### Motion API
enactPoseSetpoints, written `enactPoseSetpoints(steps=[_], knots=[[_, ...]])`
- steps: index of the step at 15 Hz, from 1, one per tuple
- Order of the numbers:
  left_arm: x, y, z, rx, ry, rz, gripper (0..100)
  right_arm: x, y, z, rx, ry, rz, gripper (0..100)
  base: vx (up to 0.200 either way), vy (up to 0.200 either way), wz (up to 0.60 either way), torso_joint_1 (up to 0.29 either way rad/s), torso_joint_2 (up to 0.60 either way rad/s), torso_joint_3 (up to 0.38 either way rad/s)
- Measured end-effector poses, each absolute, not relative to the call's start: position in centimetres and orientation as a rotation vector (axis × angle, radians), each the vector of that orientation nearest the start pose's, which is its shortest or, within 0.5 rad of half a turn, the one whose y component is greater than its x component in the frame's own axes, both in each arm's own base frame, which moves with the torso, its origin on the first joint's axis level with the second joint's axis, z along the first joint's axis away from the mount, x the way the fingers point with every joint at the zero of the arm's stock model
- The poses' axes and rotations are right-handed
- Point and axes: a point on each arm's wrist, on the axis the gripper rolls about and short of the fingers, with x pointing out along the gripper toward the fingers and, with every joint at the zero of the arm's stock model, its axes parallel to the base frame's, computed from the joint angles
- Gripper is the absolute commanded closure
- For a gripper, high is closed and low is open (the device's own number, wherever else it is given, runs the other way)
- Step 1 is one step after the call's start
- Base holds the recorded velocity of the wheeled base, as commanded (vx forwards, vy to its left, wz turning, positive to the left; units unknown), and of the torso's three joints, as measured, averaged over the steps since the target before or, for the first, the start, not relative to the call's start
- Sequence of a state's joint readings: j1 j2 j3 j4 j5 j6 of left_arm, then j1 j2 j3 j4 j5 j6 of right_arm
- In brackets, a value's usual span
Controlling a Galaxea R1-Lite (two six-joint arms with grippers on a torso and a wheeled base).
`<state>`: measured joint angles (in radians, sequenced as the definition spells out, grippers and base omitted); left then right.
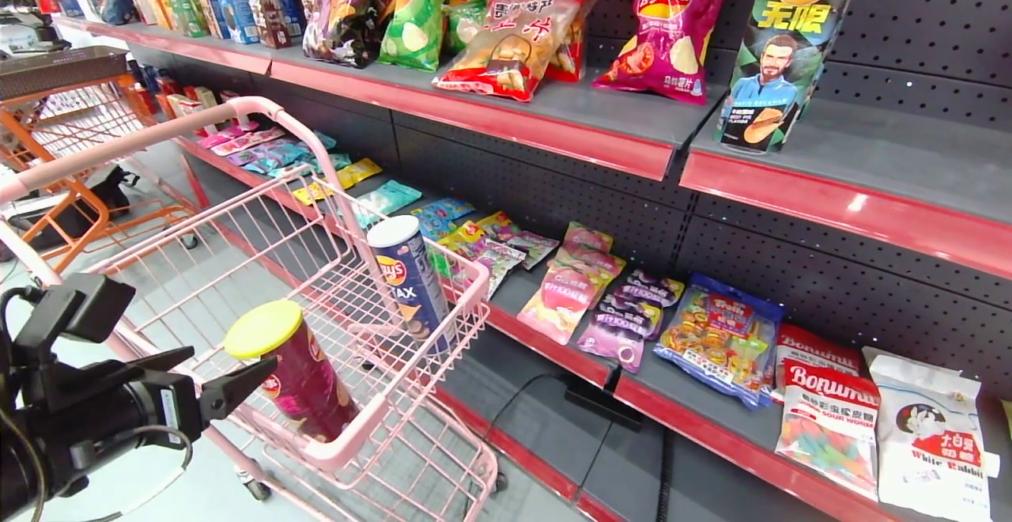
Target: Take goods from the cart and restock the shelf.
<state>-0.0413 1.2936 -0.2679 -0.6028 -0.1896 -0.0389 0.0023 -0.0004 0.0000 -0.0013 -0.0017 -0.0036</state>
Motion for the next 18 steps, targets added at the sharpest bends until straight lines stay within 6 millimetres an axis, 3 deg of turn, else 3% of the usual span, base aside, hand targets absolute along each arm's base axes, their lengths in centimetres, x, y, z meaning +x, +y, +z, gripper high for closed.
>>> enactPoseSetpoints(steps=[6, 18], knots=[[19.3, -1.9, 12.3, 0.010, 0.423, -0.304, 0, -2.3, 0.0, 7.6, -0.004, -0.002, 0.001, 0, 0.000, 0.000, 0.00, 0.000, 0.00, 0.000], [20.8, -3.7, 10.1, 0.023, 0.508, -0.384, 0, -2.3, 0.0, 7.6, -0.004, -0.002, 0.001, 0, 0.000, 0.000, 0.00, 0.000, 0.00, 0.000]])
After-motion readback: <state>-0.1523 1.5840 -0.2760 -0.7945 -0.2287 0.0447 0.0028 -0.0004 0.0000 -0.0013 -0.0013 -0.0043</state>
